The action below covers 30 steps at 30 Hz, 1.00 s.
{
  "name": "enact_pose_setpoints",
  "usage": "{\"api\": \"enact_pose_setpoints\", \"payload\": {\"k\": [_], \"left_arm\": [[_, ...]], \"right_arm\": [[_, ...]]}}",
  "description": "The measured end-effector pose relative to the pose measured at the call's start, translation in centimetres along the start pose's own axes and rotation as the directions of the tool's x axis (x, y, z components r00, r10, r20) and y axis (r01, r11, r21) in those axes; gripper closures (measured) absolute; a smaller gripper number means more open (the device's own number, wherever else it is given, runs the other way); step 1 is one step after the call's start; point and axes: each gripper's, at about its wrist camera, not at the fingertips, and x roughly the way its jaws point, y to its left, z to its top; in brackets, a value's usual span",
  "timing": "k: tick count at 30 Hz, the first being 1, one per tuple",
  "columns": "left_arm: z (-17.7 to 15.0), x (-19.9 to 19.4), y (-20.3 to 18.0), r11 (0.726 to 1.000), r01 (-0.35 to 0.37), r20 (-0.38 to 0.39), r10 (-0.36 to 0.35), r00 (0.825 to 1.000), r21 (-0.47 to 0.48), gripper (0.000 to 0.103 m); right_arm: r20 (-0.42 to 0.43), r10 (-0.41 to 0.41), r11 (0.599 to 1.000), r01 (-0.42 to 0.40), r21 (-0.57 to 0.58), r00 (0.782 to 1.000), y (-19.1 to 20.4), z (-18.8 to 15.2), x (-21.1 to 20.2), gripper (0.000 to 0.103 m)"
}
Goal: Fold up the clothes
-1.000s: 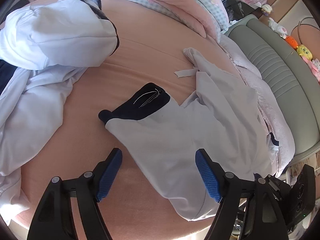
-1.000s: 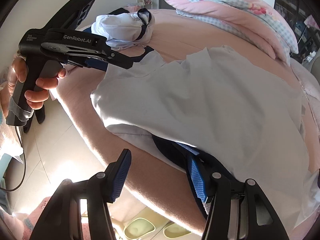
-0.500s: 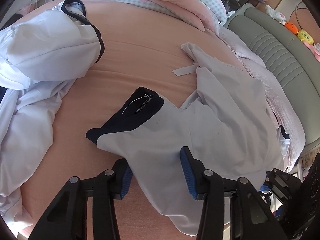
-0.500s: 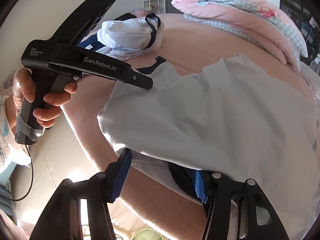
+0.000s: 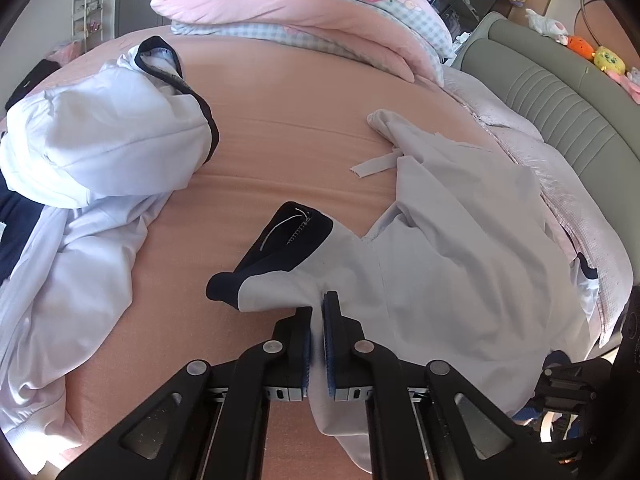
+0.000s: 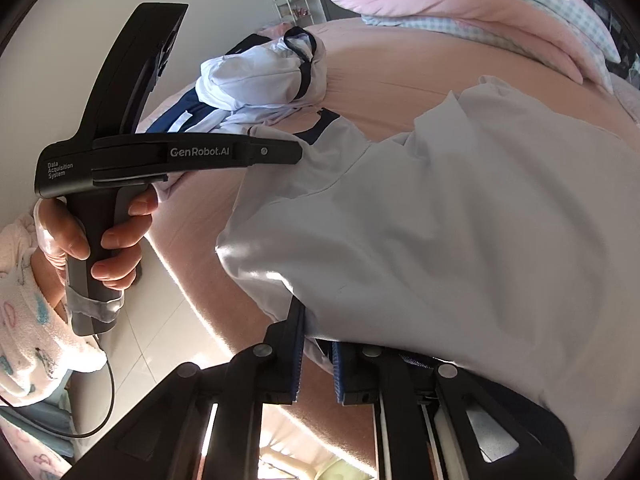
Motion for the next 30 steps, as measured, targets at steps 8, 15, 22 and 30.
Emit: {"api": "enact_pose_setpoints", "payload": {"k": [8, 15, 22, 30], "left_arm": [[0.0, -1.5, 0.7, 0.999, -0.052, 0.032, 0.052, 0.998, 0.006, 0.099], [-0.6, -1.4, 1.7, 0.995, -0.099, 0.020, 0.099, 0.995, -0.015, 0.099], [-0.3, -1.9, 1.8, 0.991, -0.134, 0.031, 0.134, 0.991, 0.003, 0.099], [0.2, -3.5, 1.4, 0.988, -0.156, 0.024, 0.155, 0.988, 0.022, 0.098]], "right_arm": [[-0.008, 0.174, 0.985, -0.174, 0.006, 0.985, 0.5, -1.2, -1.8, 0.093], [-0.061, 0.207, 0.978, -0.207, 0.013, 0.976, 0.2, -2.0, -1.6, 0.093], [-0.094, 0.100, 0.995, -0.102, -0.012, 0.990, 0.6, -2.3, -1.3, 0.093], [-0.071, -0.014, 1.000, 0.013, -0.013, 0.997, 0.2, -2.9, -3.9, 0.073]]}}
